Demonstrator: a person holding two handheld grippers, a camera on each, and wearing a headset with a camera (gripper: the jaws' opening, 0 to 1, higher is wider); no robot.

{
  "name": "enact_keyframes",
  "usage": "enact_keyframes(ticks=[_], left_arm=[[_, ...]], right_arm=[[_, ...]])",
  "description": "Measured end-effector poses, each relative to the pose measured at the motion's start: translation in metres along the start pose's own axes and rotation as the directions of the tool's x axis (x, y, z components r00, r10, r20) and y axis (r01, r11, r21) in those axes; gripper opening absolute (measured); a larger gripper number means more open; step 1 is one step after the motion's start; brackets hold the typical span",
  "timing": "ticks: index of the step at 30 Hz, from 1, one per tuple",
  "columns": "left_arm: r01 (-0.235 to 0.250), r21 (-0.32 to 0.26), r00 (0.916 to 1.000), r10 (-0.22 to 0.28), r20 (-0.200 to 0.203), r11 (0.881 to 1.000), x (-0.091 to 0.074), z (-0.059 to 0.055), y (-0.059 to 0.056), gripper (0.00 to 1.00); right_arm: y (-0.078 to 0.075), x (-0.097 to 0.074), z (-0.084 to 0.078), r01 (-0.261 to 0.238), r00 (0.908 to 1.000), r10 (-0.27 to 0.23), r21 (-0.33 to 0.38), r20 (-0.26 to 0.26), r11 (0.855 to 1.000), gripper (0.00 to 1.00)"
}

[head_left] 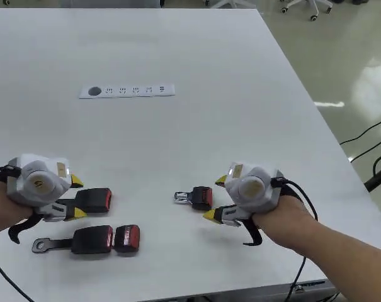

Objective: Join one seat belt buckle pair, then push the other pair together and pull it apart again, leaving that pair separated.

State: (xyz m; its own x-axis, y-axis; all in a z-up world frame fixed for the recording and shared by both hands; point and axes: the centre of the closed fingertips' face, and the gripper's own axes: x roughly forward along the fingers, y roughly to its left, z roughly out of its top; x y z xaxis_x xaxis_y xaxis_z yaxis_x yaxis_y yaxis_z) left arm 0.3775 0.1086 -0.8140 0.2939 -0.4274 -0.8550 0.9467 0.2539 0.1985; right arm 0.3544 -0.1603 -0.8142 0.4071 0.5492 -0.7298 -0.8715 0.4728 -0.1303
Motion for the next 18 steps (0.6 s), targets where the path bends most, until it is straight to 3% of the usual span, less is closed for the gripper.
enact_keyframes(ticks=[3, 6, 11, 13, 18], left_arm=[[-0.039, -0.086, 0.9976, 0.044, 0.053, 0.996, -0.019, -0.003, -0.004, 0.47], [-0.068, -0.172, 0.9918, 0.086, 0.095, 0.983, -0.038, -0.014, -0.015, 0.48], [-0.107, -0.321, 0.9818, 0.151, 0.116, 0.941, -0.059, -0.037, -0.035, 0.59], [-0.106, -0.329, 0.9833, 0.148, 0.106, 0.938, -0.066, -0.046, -0.043, 0.64], [-0.129, -0.409, 0.9784, 0.183, 0.096, 0.903, -0.083, -0.066, -0.052, 0.78]], right_arm=[[0.010, -0.011, 0.002, 0.009, 0.9992, -0.011, 0.035, 0.038, 0.999, 0.53], [0.018, -0.022, 0.006, 0.021, 0.9960, -0.028, 0.078, 0.084, 0.997, 0.55], [0.023, -0.038, 0.008, 0.036, 0.9917, -0.051, 0.120, 0.118, 0.992, 0.60], [0.028, -0.045, 0.006, 0.030, 0.9917, -0.046, 0.132, 0.120, 0.991, 0.59], [0.038, -0.060, -0.003, 0.031, 0.9923, -0.046, 0.126, 0.115, 0.992, 0.66]])
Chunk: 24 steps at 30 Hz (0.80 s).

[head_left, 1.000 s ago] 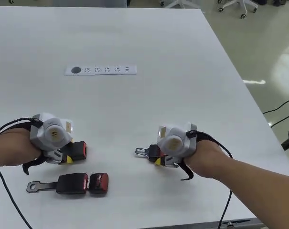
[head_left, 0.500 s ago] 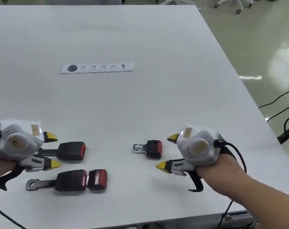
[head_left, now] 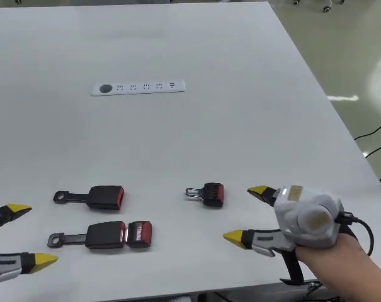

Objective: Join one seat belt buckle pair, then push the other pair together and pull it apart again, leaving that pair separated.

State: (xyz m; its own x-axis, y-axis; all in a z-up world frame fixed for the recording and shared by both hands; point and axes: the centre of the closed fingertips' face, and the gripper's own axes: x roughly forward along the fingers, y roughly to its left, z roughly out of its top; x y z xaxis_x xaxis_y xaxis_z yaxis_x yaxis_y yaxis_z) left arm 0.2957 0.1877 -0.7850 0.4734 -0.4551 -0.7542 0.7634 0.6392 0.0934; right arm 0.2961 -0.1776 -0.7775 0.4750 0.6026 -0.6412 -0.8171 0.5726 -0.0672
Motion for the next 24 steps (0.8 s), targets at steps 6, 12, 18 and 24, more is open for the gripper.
enact_keyframes(ticks=[6, 12, 18, 24], left_arm=[[-0.026, -0.038, 0.9996, 0.026, 0.004, 0.999, -0.018, -0.012, -0.002, 0.90], [-0.038, -0.068, 0.9993, 0.038, 0.001, 0.997, -0.026, -0.020, -0.003, 1.00], [-0.059, -0.075, 0.9983, 0.059, 0.001, 0.995, -0.032, -0.020, 0.003, 1.00], [-0.068, -0.072, 0.9977, 0.068, -0.007, 0.995, -0.035, -0.023, 0.002, 1.00]], right_arm=[[0.004, -0.015, -0.012, 0.013, 0.9999, -0.012, 0.027, -0.004, 1.000, 0.75], [0.008, -0.019, -0.018, 0.026, 0.9997, -0.026, 0.058, -0.004, 0.998, 0.86], [0.009, -0.014, -0.008, 0.056, 0.9981, -0.057, 0.041, 0.023, 0.998, 1.00], [0.014, -0.011, -0.005, 0.048, 0.9984, -0.049, 0.047, 0.028, 0.998, 1.00]])
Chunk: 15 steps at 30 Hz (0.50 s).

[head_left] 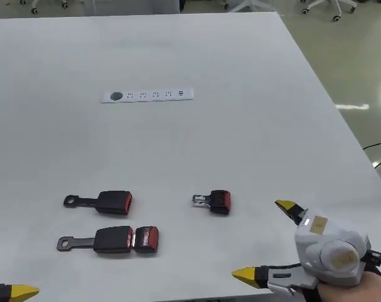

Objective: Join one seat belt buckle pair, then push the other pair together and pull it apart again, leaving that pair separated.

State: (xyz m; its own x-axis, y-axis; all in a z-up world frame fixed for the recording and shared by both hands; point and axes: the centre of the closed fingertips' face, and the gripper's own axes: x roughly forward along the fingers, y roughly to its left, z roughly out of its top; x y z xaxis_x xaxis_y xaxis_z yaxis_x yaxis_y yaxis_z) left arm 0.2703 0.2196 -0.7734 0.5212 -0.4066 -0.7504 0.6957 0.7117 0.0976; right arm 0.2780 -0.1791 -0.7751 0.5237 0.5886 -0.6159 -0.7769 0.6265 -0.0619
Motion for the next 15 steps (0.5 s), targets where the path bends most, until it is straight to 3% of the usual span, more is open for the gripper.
enact_keyframes(ticks=[10, 15], left_arm=[[-0.017, -0.011, 0.9999, 0.017, 0.003, 1.000, -0.0074, -0.0025, 0.0003, 1.00], [-0.030, -0.020, 0.9992, 0.030, 0.027, 0.999, -0.0090, 0.0014, 0.0033, 1.00]], right_arm=[[-0.0012, -0.0049, -0.0011, 0.015, 0.9999, -0.015, 0.013, 0.001, 1.000, 1.00], [-0.0037, -0.0068, -0.0024, 0.037, 0.9990, -0.036, 0.040, -0.025, 0.999, 1.00]])
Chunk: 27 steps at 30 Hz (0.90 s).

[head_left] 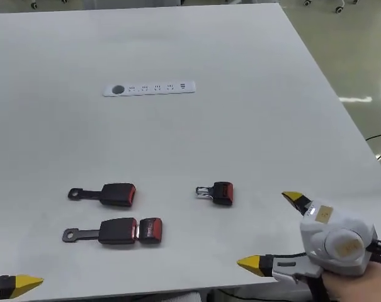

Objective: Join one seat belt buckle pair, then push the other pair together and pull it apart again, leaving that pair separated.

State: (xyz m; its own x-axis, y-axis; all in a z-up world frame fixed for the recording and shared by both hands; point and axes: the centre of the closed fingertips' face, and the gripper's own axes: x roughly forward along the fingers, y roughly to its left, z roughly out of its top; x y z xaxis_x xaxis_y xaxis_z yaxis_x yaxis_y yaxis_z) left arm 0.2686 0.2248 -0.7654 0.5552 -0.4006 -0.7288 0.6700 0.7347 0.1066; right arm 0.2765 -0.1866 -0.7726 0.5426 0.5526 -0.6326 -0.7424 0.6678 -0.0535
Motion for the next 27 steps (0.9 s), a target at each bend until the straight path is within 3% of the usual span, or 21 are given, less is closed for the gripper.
enact_keyframes(ticks=[12, 20, 27], left_arm=[[0.003, 0.000, 1.0000, -0.003, -0.006, 1.000, 0.0022, -0.0032, -0.0009, 1.00], [0.001, 0.015, 0.9998, -0.001, -0.019, 1.000, 0.0044, -0.0042, -0.0006, 1.00], [-0.010, 0.019, 0.9995, 0.011, -0.030, 1.000, 0.0058, -0.0036, 0.0066, 1.00]], right_arm=[[0.0025, -0.0007, 0.0015, 0.010, 0.9999, -0.009, 0.052, -0.011, 0.999, 1.00], [-0.0002, 0.0020, 0.0067, 0.001, 1.0000, 0.000, 0.049, -0.009, 0.999, 1.00], [-0.0057, 0.0053, 0.0088, 0.011, 0.9998, -0.010, 0.038, -0.015, 0.999, 1.00]])
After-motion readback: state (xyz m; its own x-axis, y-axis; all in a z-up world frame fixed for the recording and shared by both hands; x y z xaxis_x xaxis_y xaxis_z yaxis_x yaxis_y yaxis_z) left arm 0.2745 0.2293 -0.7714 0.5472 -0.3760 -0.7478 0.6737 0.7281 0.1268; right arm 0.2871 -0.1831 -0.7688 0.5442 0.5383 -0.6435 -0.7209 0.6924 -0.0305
